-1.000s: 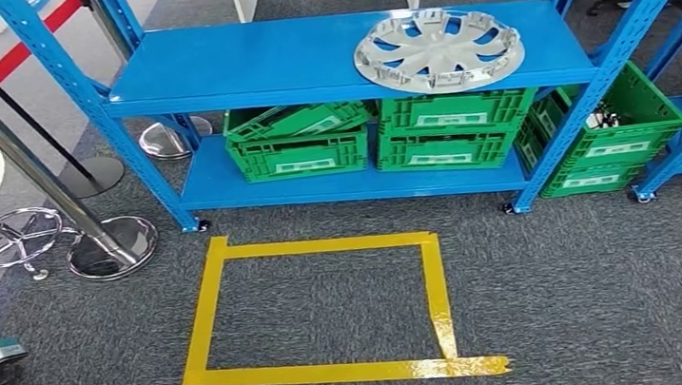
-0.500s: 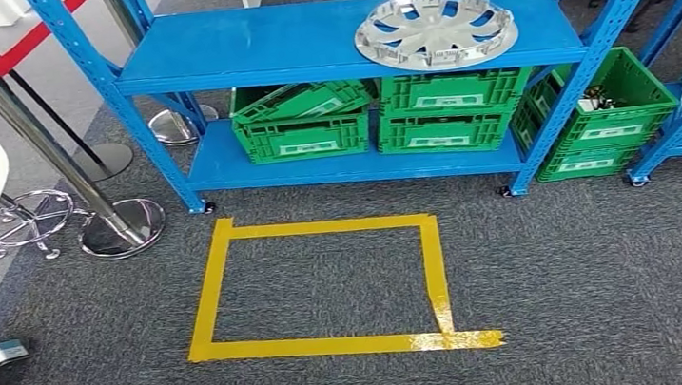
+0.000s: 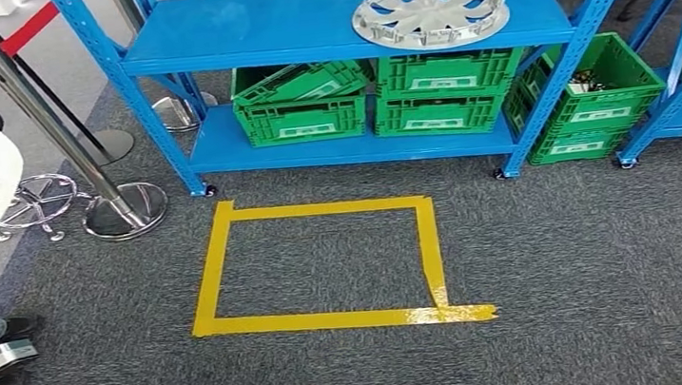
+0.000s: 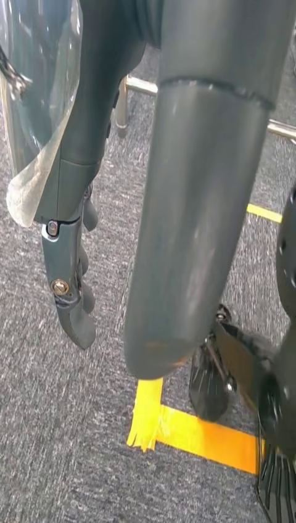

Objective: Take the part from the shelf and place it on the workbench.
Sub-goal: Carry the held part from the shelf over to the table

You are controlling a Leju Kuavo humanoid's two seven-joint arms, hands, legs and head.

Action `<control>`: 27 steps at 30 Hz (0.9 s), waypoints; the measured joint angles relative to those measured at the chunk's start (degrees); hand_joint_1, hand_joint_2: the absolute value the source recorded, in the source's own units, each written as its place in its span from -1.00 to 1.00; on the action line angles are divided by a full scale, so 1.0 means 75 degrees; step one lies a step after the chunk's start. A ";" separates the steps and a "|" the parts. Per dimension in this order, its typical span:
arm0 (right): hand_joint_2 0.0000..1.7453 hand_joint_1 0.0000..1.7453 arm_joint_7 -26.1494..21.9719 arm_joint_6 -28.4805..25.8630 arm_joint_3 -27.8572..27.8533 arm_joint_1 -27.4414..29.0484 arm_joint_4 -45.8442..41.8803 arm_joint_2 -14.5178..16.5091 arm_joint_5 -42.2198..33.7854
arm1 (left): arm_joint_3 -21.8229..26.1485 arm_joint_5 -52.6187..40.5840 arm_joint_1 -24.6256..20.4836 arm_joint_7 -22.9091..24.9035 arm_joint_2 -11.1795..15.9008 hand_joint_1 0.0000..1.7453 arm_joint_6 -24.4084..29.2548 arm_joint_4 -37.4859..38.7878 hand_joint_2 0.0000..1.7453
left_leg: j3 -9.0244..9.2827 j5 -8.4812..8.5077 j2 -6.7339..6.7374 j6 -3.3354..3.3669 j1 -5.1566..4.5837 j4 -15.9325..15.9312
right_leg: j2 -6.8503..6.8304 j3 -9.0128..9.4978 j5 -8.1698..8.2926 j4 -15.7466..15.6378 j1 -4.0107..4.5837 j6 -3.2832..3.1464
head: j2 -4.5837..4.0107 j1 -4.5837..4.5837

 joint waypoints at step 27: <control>-1.00 -1.00 0.0023 0.0003 -0.0001 0.0000 0.0000 0.0015 0.0022 | -0.0063 0.0152 -0.0058 0.0005 0.0034 1.00 -0.0044 0.0006 1.00 | 0.0981 -0.0901 -0.0048 -0.0091 -0.0029 -0.0008 | -0.0079 -0.0907 0.0597 0.0254 0.0014 -0.0178 | 0.0000 -0.0039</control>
